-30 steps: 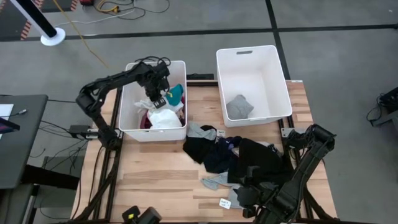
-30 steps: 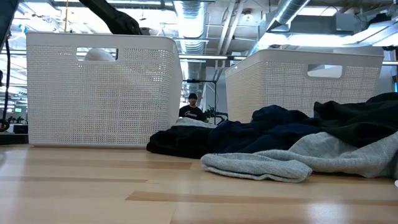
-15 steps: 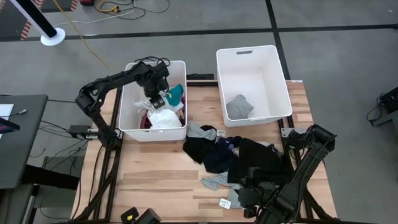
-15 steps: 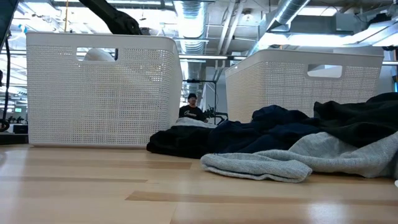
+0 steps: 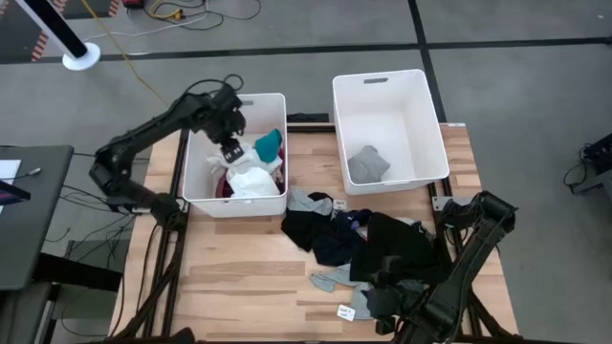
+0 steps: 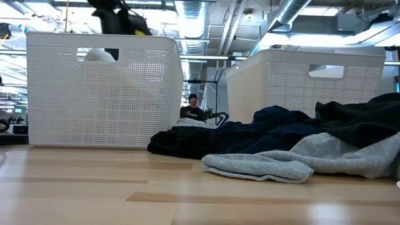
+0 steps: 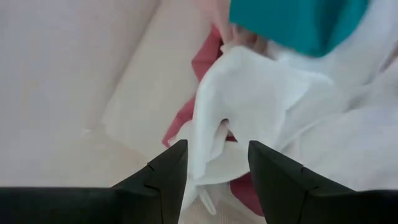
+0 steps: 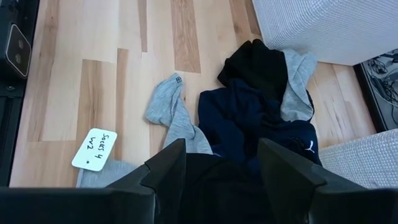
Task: Sort clothes
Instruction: Put the black underwear into the right white bin
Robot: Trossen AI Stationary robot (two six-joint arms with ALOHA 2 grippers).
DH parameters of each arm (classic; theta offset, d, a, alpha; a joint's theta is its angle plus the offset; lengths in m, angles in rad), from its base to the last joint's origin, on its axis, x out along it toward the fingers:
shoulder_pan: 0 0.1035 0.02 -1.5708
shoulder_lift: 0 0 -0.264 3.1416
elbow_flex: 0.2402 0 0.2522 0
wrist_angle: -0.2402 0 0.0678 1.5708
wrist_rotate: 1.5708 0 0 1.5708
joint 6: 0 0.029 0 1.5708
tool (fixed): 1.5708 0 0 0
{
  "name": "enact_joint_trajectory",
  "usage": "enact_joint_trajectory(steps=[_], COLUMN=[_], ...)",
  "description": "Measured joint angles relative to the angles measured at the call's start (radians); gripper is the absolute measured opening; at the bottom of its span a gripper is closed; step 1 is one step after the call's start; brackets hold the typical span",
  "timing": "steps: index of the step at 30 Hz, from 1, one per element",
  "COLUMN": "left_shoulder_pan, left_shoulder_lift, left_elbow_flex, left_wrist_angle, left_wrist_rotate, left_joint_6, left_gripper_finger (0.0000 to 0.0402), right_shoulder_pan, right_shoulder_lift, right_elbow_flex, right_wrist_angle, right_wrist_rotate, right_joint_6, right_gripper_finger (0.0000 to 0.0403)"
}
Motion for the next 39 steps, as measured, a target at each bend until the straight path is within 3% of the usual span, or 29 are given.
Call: enact_joint_trajectory(steps=[12,19,28,39], left_shoulder_pan=[-0.024,-0.09,-0.303,-0.616], left_shoulder_lift=[-0.254,-0.376,-0.475,-0.462], left_elbow_flex=[0.0,0.0,0.0,0.0], left_wrist_angle=[0.048,0.178,0.291,0.296], left_wrist_rotate=[0.098,0.269,0.39,0.385], left_joint_6=[0.012,-0.03,-0.092,-0.077], left_gripper_finger=[0.0164,0.0164,0.0164,0.0164], right_shoulder_pan=[-0.011,-0.011,-0.004,0.042], right_shoulder_lift=[0.0,0.0,0.0,0.0], right_elbow_flex=[0.0,0.0,0.001,0.001], right_wrist_angle=[-0.002,-0.003,-0.101,-0.254], right_wrist_rotate=[0.001,0.001,-0.1,-0.205], right_joint_6=[-0.004,-0.004,0.113,0.341], right_gripper_finger=[0.0214,0.0214,0.0214,0.0214])
